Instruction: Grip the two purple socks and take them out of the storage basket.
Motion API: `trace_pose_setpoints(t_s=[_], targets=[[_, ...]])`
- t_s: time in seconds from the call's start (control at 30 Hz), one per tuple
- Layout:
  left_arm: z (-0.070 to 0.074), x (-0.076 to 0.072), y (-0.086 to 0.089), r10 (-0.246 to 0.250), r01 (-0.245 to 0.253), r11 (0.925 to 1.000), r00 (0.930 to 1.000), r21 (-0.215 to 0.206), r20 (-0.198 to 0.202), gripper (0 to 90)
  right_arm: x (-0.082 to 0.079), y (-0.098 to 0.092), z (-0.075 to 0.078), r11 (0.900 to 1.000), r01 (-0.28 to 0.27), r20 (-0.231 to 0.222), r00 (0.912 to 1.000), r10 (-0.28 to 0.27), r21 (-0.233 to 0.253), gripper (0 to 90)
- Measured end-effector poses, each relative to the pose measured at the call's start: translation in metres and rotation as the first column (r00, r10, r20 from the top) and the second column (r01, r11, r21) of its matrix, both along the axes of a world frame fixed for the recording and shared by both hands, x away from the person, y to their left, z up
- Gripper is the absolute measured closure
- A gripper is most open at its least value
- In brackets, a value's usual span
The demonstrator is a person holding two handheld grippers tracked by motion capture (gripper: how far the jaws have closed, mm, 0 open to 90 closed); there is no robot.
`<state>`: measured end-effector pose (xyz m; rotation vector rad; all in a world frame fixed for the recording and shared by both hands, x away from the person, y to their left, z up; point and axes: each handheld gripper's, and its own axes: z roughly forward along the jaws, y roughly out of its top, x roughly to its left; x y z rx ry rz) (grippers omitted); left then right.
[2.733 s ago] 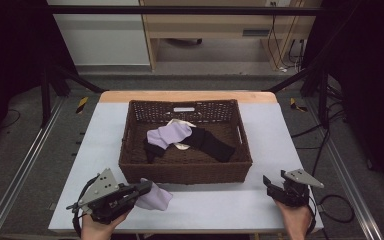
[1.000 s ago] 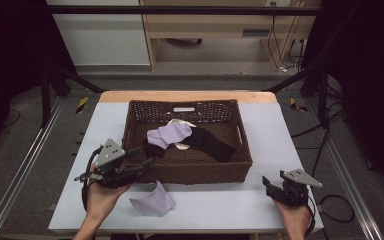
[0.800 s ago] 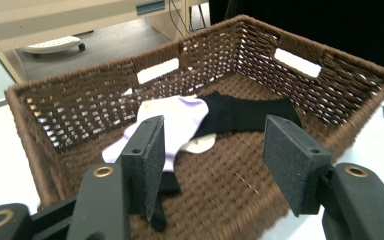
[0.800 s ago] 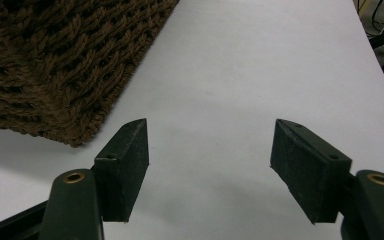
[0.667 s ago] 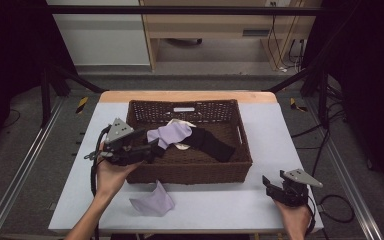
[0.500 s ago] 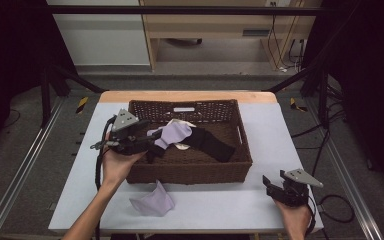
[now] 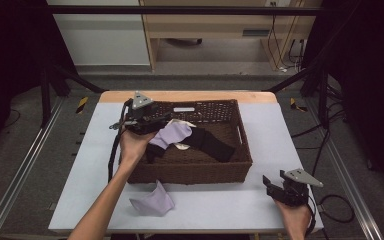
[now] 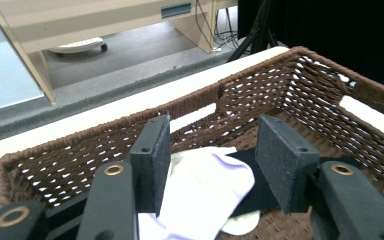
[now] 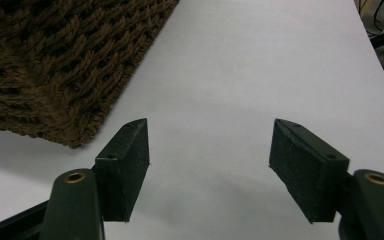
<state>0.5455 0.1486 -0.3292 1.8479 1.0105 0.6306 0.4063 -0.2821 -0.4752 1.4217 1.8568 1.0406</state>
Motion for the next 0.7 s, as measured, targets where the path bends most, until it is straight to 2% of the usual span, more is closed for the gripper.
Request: trace_pose_setpoints(t_s=[0.07,0.17,0.2,0.23,0.3,0.33,0.4,0.5,0.53,0.63,0.7], targets=[[-0.002,0.003,-0.001,0.006,-0.006,1.0000,1.0000,-0.002,0.001,47.9,0.000,0.000,0.000,1.000,-0.003,0.001,1.0000,0.003,-0.002,32.4],[-0.012,0.017,-0.002,0.047,-0.047,0.9985,0.9988,0.028,-0.014,48.4,0.000,0.000,0.000,1.000,-0.001,0.000,1.0000,0.001,0.002,32.4],[-0.012,0.017,-0.002,0.047,-0.047,0.9985,0.9988,0.028,-0.014,48.5,0.000,0.000,0.000,1.000,-0.001,0.000,1.0000,0.001,0.002,32.4],[-0.020,0.026,-0.003,0.071,-0.068,0.9960,0.9967,0.058,-0.041,48.5,0.000,0.000,0.000,1.000,-0.002,-0.001,1.0000,0.002,0.001,32.4],[-0.029,0.033,-0.003,0.083,-0.076,0.9933,0.9939,0.087,-0.073,48.1,0.000,0.001,0.000,1.000,-0.002,-0.005,1.0000,0.002,0.005,32.4],[-0.029,0.033,-0.003,0.083,-0.076,0.9933,0.9939,0.087,-0.073,47.9,0.000,0.001,0.000,1.000,-0.002,-0.005,1.0000,0.002,0.005,32.4],[-0.041,0.041,-0.004,0.105,-0.093,0.9884,0.9895,0.120,-0.100,47.8,0.000,0.001,0.000,1.000,-0.003,-0.005,1.0000,0.003,0.004,32.4],[-0.054,0.047,-0.003,0.106,-0.087,0.9886,0.9825,0.123,-0.153,47.8,0.000,0.000,0.000,1.000,-0.003,-0.001,1.0000,0.003,0.004,32.3],[-0.055,0.049,-0.003,0.099,-0.079,0.9903,0.9795,0.114,-0.176,47.7,0.000,0.000,-0.001,1.000,-0.004,-0.001,1.0000,0.004,0.003,32.3],[-0.057,0.050,-0.003,0.099,-0.076,0.9891,0.9771,0.126,-0.188,47.0,0.000,0.001,-0.001,1.000,-0.006,-0.005,1.0000,0.006,0.004,32.3],[-0.063,0.053,-0.004,0.095,-0.055,0.9840,0.9662,0.170,-0.240,45.7,0.001,0.001,-0.001,1.000,-0.007,-0.005,1.0000,0.007,0.004,32.3]])
